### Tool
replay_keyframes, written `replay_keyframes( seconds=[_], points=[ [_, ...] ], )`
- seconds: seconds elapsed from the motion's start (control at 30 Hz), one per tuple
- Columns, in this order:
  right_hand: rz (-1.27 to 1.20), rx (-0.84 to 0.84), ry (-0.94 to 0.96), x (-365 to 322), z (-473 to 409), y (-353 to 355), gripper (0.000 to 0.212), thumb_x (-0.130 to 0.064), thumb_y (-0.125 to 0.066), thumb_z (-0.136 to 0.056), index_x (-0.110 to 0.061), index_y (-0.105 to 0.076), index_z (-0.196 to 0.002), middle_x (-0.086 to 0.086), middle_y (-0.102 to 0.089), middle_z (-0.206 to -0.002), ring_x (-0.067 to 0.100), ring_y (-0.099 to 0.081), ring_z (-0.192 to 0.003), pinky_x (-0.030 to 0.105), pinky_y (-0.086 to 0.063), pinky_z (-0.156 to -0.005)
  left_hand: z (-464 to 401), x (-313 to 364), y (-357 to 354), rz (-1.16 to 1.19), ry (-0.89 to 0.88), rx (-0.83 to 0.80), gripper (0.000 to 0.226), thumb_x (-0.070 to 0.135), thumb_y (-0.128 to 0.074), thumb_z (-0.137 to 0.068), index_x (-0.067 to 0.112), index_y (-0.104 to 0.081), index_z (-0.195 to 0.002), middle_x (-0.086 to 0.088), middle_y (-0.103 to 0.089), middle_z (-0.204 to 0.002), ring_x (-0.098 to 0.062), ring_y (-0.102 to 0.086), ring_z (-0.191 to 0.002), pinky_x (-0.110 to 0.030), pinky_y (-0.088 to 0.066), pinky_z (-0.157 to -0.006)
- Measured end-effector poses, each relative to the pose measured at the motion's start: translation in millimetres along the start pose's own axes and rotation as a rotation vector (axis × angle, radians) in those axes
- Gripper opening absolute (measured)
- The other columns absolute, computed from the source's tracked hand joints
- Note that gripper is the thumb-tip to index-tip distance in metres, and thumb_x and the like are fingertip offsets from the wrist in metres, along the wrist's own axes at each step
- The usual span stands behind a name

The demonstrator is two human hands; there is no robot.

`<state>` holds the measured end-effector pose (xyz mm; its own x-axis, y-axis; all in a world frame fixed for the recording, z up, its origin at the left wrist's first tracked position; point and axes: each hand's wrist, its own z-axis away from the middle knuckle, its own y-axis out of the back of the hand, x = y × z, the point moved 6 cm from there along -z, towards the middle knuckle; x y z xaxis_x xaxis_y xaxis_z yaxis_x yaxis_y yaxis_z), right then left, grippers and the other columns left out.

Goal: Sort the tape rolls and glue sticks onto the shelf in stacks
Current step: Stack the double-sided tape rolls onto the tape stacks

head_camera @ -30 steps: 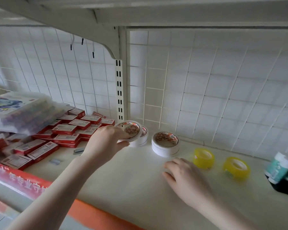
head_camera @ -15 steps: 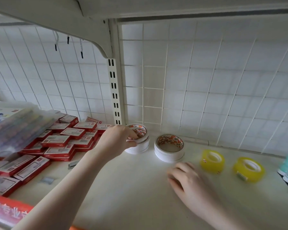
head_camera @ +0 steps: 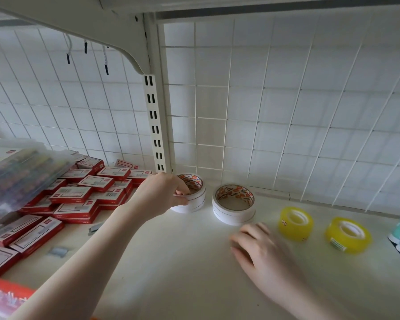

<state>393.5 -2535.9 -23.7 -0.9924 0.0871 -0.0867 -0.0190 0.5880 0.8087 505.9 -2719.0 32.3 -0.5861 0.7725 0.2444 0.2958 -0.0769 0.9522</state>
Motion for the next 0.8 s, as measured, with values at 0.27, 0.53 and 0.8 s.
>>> replay_keyframes(
  seconds=[0.27,0.53,0.8],
  points=[
    [-0.009,-0.011,0.005,0.2,0.7,-1.2,0.023,-0.033,-0.041,-0.082,-0.025,-0.060,-0.071,-0.012,-0.053,-0.075,0.013,-0.052,-0.071,0.025,-0.042,-0.053,-4.6,-2.5,-2.0,0.033,0.001,-0.086,0.018,0.030,-0.069,-0.080,0.025,-0.072,-0.098,0.011,-0.066,-0.089,-0.011,-0.060,-0.085,-0.027,-0.048,-0.081],
    [-0.029,-0.001,0.003,0.8,1.7,-2.4,0.025,-0.033,-0.042,-0.084,-0.024,-0.061,-0.071,-0.010,-0.054,-0.075,0.015,-0.052,-0.070,0.027,-0.044,-0.050,-10.2,0.7,0.4,0.072,-0.012,-0.163,0.017,0.026,-0.071,-0.080,0.020,-0.071,-0.096,0.010,-0.062,-0.082,-0.009,-0.059,-0.083,-0.018,-0.045,-0.076],
    [-0.043,-0.017,-0.007,0.3,2.8,-3.6,0.026,-0.033,-0.040,-0.084,-0.023,-0.061,-0.072,-0.010,-0.054,-0.076,0.015,-0.053,-0.071,0.028,-0.046,-0.051,-12.8,2.1,1.8,0.065,-0.021,-0.173,0.019,0.027,-0.072,-0.079,0.022,-0.072,-0.097,0.020,-0.057,-0.075,-0.005,-0.058,-0.079,-0.016,-0.044,-0.074]
  ],
)
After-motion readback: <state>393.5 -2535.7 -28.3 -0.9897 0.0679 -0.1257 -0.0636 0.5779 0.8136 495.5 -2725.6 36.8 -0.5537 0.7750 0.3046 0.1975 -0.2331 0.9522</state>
